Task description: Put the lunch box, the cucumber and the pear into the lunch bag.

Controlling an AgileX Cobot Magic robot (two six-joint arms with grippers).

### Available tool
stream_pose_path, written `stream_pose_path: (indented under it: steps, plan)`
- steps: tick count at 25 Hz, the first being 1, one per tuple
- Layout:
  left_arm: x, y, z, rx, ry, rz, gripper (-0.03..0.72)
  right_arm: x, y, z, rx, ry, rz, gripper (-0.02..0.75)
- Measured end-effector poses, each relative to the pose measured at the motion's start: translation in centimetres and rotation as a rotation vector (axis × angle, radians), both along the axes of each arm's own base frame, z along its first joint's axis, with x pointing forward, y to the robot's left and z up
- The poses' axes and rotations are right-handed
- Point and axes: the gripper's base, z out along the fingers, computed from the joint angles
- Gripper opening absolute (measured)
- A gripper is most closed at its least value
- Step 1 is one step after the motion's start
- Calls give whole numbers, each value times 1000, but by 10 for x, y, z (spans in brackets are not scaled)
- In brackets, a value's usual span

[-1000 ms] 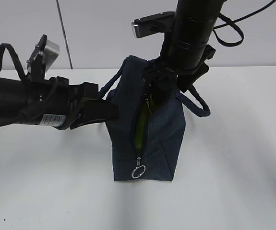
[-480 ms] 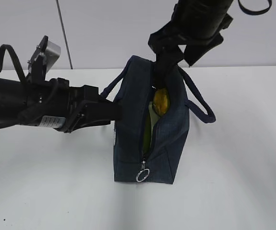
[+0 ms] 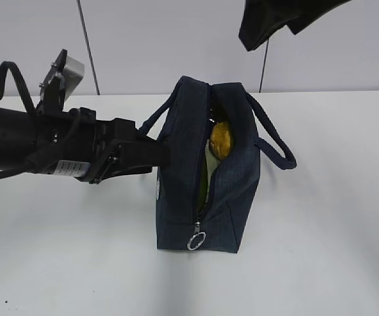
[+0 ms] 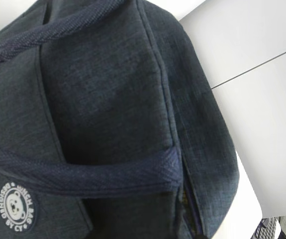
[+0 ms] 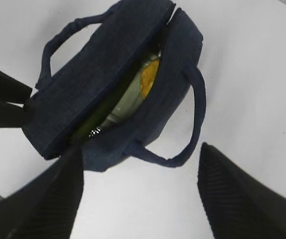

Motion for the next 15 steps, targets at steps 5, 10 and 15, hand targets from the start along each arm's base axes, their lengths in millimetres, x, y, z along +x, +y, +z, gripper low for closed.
stream_pose_path:
  steps: [5, 10, 15]
  plan:
    - [-2, 0, 0, 7, -4, -22, 341, -32, -17, -5, -28, 19, -6, 550]
    - [-3, -1, -1, 12, -6, -37, 341, -70, -35, -26, -24, 48, -39, 549]
    - [-3, -1, -1, 10, -6, -47, 342, -102, -51, -54, 38, 20, -108, 549]
